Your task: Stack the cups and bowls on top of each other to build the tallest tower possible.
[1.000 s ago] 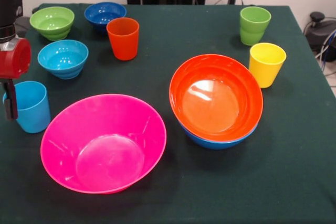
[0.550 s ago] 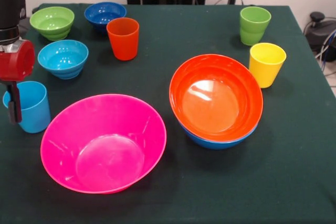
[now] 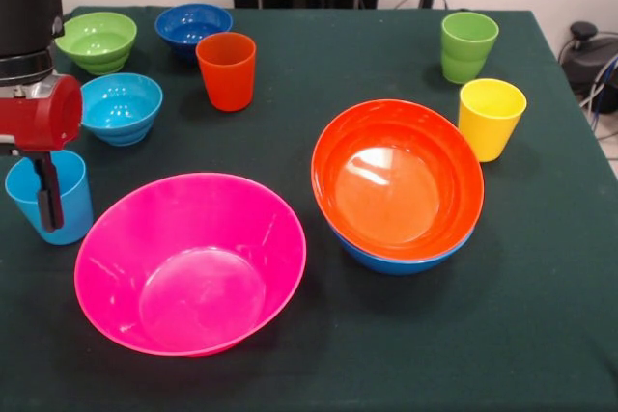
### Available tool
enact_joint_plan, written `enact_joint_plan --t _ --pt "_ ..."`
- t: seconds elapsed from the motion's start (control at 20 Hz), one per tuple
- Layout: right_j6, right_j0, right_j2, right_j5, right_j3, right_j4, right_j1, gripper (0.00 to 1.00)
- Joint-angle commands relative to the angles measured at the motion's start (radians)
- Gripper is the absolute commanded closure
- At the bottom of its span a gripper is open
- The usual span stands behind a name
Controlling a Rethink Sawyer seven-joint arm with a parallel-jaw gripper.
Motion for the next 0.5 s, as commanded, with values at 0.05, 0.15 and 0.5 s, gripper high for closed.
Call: enact_joint_plan --t 0.05,0.15,0.5 --pt "-0.234 0.016 0.025 0.018 0.070 -0.023 0.050 0.00" --pt "-0.235 0.017 0.024 0.010 0.068 -0.029 0.051 0.00" --pt "-0.225 0.019 0.022 -0.006 0.067 -0.035 0.061 0.00"
